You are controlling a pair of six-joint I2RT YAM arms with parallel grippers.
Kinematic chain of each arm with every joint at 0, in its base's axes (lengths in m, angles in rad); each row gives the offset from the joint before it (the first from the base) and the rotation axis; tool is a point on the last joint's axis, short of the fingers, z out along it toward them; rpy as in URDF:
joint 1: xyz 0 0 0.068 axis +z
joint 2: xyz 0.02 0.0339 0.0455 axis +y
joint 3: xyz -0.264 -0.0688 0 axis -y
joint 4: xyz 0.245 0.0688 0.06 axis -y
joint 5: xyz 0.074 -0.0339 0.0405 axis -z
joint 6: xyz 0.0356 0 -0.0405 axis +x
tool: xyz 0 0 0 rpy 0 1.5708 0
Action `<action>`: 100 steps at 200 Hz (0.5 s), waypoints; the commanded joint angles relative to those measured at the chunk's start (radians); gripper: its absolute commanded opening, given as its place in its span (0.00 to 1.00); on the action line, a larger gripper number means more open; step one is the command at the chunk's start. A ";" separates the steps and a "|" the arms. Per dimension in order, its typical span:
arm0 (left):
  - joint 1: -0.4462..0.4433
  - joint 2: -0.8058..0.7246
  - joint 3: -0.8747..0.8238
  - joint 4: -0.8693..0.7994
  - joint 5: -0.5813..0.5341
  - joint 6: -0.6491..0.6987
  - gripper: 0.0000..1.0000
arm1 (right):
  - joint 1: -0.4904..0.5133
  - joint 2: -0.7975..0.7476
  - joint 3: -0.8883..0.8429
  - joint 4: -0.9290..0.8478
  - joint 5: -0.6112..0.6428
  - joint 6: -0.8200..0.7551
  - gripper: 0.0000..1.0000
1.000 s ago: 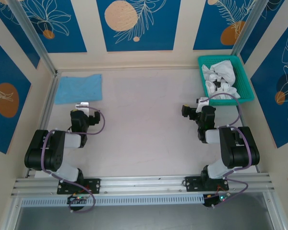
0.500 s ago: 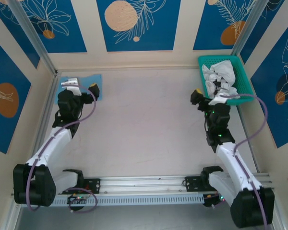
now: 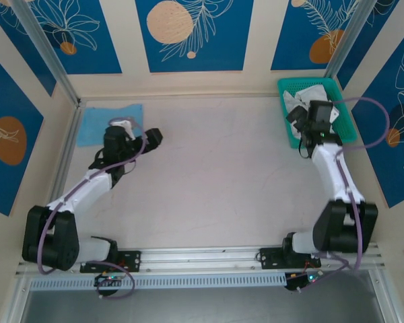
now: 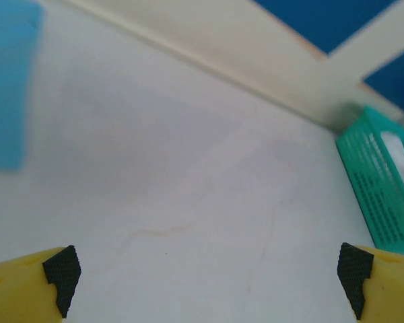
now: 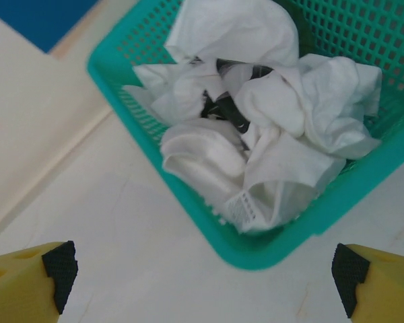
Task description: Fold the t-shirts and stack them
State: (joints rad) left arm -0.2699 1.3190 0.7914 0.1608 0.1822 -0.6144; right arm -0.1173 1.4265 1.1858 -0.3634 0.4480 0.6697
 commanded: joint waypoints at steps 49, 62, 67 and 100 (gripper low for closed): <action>-0.249 0.125 0.056 -0.117 -0.031 0.087 1.00 | -0.070 0.463 0.417 -0.200 0.042 -0.035 0.96; -0.272 0.139 0.061 -0.110 -0.023 0.100 1.00 | -0.088 0.541 0.504 -0.242 0.001 -0.028 0.92; -0.277 0.143 0.066 -0.112 -0.016 0.105 1.00 | -0.094 0.564 0.527 -0.245 -0.025 -0.035 0.91; -0.288 0.165 0.081 -0.106 0.001 0.122 1.00 | -0.093 0.716 0.700 -0.310 -0.085 -0.056 0.88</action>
State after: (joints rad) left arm -0.5465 1.4704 0.8333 0.0620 0.1654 -0.5308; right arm -0.2104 2.0624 1.7725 -0.5789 0.4355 0.6319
